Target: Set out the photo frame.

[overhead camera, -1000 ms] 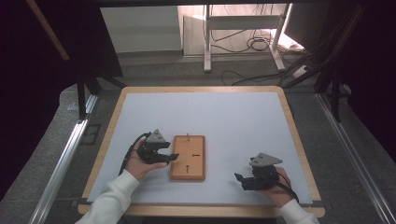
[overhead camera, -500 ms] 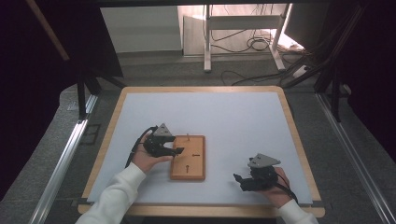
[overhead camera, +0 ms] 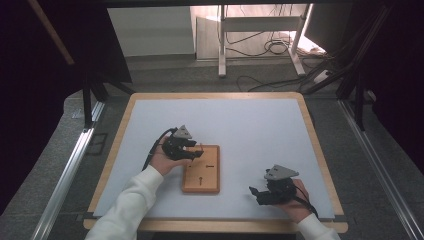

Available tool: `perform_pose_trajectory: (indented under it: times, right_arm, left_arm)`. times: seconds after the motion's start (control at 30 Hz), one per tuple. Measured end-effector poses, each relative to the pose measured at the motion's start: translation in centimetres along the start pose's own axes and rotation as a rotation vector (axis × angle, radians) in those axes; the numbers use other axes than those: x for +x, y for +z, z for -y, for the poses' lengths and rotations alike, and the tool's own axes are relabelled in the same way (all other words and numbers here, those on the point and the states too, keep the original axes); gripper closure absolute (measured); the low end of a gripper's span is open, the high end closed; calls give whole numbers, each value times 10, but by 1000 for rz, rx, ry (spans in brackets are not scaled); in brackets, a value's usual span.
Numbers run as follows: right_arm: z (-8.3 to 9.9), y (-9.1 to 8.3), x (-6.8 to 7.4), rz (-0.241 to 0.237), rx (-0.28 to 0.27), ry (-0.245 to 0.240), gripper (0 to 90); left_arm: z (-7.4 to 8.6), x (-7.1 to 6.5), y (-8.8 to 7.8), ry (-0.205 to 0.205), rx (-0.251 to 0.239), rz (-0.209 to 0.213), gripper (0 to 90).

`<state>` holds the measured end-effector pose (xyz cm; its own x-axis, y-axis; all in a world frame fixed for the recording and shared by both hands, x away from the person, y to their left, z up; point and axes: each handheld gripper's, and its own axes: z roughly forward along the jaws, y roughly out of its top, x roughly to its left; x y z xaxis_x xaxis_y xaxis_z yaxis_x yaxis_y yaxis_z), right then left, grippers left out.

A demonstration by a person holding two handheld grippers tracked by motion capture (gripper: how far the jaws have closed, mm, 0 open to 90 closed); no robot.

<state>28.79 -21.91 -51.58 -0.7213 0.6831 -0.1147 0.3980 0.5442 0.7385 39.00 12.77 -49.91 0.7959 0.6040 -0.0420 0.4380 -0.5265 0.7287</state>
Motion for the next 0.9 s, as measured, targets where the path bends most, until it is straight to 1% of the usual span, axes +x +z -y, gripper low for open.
perform_pose_trajectory:
  times: [0.03, 0.2, 0.27, 0.33, 0.37, 0.4, 0.47, 0.5, 0.53, 0.57, 0.63, 0.67, 0.7, 0.73, 0.83, 0.9]
  right_arm:
    - [-1, 0, 1, -2, -2, 0, 150]
    - [-3, 1, 4, -8, -6, -9, 149]
    - [-4, 1, 6, -11, -8, -13, 150]
    - [-5, 2, 8, -15, -9, -18, 150]
    - [-6, 1, 10, -18, -11, -28, 150]
    - [-6, 1, 10, -18, -11, -28, 150]
    - [-7, 1, 11, -23, -15, -28, 150]
    - [-7, 1, 11, -23, -15, -28, 150]
    - [-7, 1, 11, -24, -15, -27, 150]
    - [-7, 1, 11, -24, -16, -26, 150]
    - [-7, 0, 11, -24, -15, -27, 150]
    - [-7, 0, 11, -24, -15, -27, 150]
    - [-7, 0, 11, -23, -18, -26, 150]
    - [-7, 0, 11, -23, -18, -26, 150]
    - [-8, 0, 12, -26, -17, -30, 150]
    - [-8, 0, 13, -30, -19, -34, 150]
  left_arm:
    - [-1, 0, 2, 0, -1, 2, 517]
    - [-2, 2, 11, 2, 11, 5, 553]
    - [-2, 4, 15, -3, 11, 7, 568]
    - [-2, 5, 17, -6, 10, 22, 589]
    - [-3, 6, 17, -4, 17, 24, 608]
    - [-3, 6, 18, -6, 16, 22, 608]
    - [-5, 6, 20, -4, 16, 25, 638]
    - [-5, 7, 21, 3, 15, 25, 638]
    - [-6, 6, 22, 0, 14, 26, 651]
    - [-6, 6, 23, 9, 17, 26, 669]
    - [-5, 6, 25, 11, 18, 20, 714]
    - [-5, 5, 26, 7, 17, 19, 714]
    - [-5, 6, 26, 14, 16, 11, 757]
    - [-5, 6, 26, 13, 14, 7, 757]
    - [-4, 9, 27, 7, 13, 5, 806]
    - [-4, 9, 28, 9, 13, 3, 817]
